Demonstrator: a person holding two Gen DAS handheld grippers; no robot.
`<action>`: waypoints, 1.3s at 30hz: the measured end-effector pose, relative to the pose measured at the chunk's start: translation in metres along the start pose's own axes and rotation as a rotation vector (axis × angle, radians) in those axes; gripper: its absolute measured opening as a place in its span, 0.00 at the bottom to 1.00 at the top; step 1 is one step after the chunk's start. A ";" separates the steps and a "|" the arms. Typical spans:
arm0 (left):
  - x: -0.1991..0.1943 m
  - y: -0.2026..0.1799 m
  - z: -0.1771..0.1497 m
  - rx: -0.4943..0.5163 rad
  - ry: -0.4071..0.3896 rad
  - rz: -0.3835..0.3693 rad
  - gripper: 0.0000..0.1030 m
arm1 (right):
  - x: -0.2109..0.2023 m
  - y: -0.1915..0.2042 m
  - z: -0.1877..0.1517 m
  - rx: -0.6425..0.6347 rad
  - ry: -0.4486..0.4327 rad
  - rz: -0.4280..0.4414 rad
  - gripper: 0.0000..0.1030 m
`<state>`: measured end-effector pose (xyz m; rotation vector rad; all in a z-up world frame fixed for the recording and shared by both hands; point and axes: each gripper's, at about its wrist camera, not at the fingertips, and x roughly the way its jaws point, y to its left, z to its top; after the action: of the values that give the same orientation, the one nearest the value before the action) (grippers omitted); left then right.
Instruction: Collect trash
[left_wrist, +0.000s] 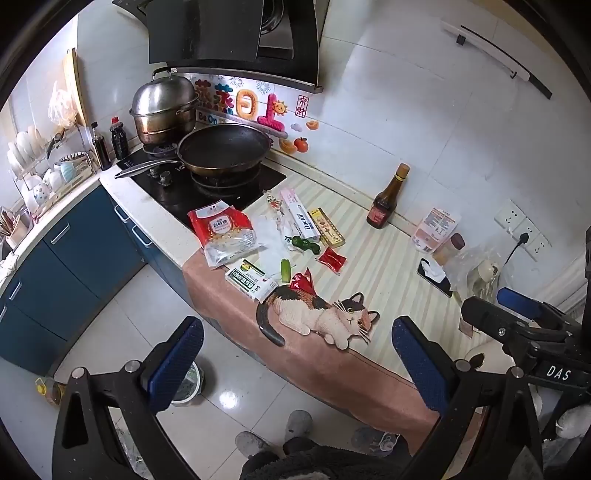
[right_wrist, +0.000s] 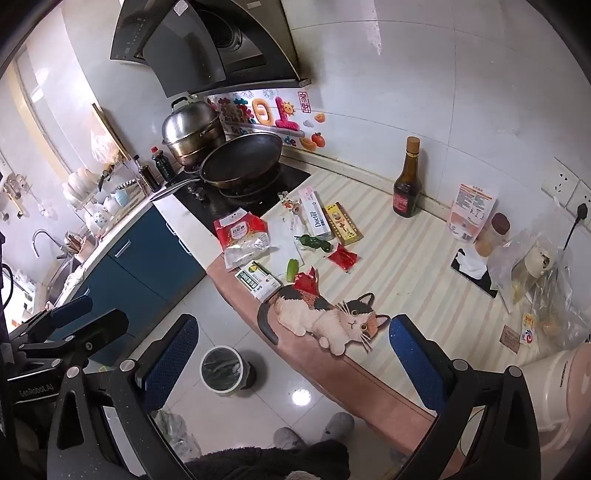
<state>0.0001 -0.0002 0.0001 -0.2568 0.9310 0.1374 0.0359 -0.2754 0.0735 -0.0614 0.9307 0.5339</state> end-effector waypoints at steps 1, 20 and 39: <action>0.000 0.000 0.000 -0.003 -0.003 -0.006 1.00 | 0.000 0.000 0.000 -0.002 0.002 -0.006 1.00; -0.005 0.000 0.007 0.000 -0.010 -0.011 1.00 | 0.001 0.002 0.001 -0.002 -0.002 -0.008 1.00; -0.006 -0.002 0.010 0.003 -0.012 -0.009 1.00 | -0.004 0.001 -0.002 -0.006 -0.005 -0.002 1.00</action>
<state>0.0045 0.0001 0.0109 -0.2575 0.9175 0.1289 0.0321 -0.2763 0.0758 -0.0670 0.9242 0.5346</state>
